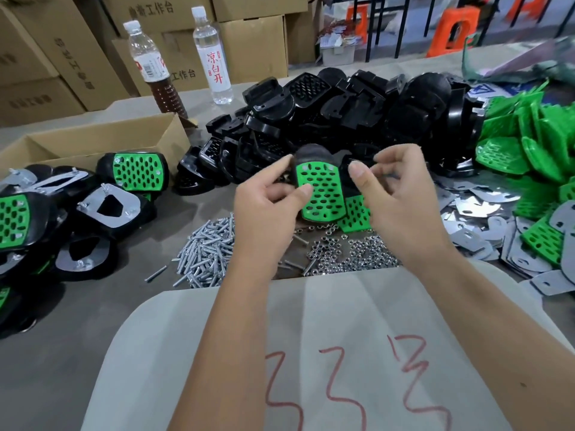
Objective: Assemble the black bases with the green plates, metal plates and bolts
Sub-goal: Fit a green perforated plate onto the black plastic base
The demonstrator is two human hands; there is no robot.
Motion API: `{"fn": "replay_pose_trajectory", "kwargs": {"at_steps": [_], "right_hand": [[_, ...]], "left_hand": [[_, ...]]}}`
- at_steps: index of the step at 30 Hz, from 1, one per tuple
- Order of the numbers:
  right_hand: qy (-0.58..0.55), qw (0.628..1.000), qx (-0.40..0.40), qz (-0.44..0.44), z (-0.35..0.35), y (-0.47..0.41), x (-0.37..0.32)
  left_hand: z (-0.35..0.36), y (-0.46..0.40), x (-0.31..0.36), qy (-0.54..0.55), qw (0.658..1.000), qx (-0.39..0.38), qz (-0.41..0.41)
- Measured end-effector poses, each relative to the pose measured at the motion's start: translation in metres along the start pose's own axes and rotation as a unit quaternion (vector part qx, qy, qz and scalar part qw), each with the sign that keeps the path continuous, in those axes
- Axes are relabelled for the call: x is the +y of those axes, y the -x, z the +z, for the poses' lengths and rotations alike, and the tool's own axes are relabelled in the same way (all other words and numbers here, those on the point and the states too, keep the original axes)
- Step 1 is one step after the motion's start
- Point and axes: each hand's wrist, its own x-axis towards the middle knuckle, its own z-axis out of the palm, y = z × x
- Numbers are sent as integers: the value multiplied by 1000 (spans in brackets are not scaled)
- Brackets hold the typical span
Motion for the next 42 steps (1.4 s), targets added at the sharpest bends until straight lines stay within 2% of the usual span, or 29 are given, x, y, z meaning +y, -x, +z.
{"fn": "replay_pose_trajectory", "kwargs": {"at_steps": [1,3,5,6,7,12,14,15,17,19,21,23,27,29,32,36,39,42], "right_hand": [[41,998,-32,-34,-2,-1,0],[119,967,-189,-120,-3,2,-2],[196,900,-351,-165,2,8,-8],[239,871,-394,-168,5,11,-9],[275,854,-409,-167,7,11,-10],[334,828,-429,-134,9,14,-17],[322,837,-424,-124,10,16,-18],[288,855,-417,-108,9,16,-18],[160,902,-396,-59,5,14,-20],[33,927,-371,-36,1,10,-22],[-37,946,-320,-41,0,7,-19],[-62,967,-242,-43,0,5,-14],[-26,993,-96,-62,-1,2,-5],[2,995,-62,-84,-2,2,-3],[61,989,-73,-116,-1,5,-6],[142,965,-156,-153,-5,3,-12],[211,946,-135,-208,-1,7,-17],[152,973,-98,-143,1,7,-19]], "left_hand": [[-1,-2,-1,9,999,34,-8],[-3,-4,-3,37,995,92,-26],[-4,-4,-5,79,988,123,-46],[-5,-4,-4,95,985,130,-56],[-5,-5,-4,107,983,132,-64],[-6,-3,-1,148,981,100,-81],[-6,-3,-2,137,982,95,-85],[-6,-3,-3,132,983,94,-88],[-6,-4,-3,125,983,94,-92],[-7,-4,-3,121,984,92,-92],[-7,-4,-2,118,985,83,-95],[-7,-3,-1,125,984,70,-102],[-4,-1,2,131,983,46,-116],[-1,1,4,129,984,38,-119],[2,3,4,116,986,34,-112],[1,3,3,76,992,40,-95],[0,4,4,71,992,36,-94],[-1,3,6,70,993,16,-91]]}}
